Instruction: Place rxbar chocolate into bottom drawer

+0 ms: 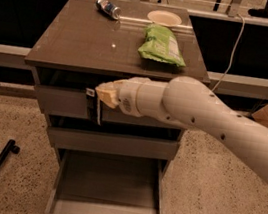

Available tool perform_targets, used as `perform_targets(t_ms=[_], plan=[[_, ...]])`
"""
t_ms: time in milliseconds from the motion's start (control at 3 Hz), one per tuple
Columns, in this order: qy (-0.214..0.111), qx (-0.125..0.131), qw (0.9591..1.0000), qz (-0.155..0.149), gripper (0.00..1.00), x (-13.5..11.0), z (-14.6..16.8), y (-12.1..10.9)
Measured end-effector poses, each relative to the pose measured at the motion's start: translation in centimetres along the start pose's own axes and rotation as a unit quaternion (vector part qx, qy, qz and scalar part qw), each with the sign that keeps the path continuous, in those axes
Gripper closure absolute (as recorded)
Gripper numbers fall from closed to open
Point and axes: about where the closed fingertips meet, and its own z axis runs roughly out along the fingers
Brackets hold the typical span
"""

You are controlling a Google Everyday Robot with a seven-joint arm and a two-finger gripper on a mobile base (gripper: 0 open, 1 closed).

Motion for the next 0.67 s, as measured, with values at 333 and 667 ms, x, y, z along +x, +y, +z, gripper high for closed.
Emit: perform_targets(t_ms=[333,667], plan=[[-0.002,0.002,0.9994,0.034,1.0,5.0,-0.2,-2.2],[-0.003,-0.002,0.9992,0.04,1.0,10.6,-0.7,-4.9]])
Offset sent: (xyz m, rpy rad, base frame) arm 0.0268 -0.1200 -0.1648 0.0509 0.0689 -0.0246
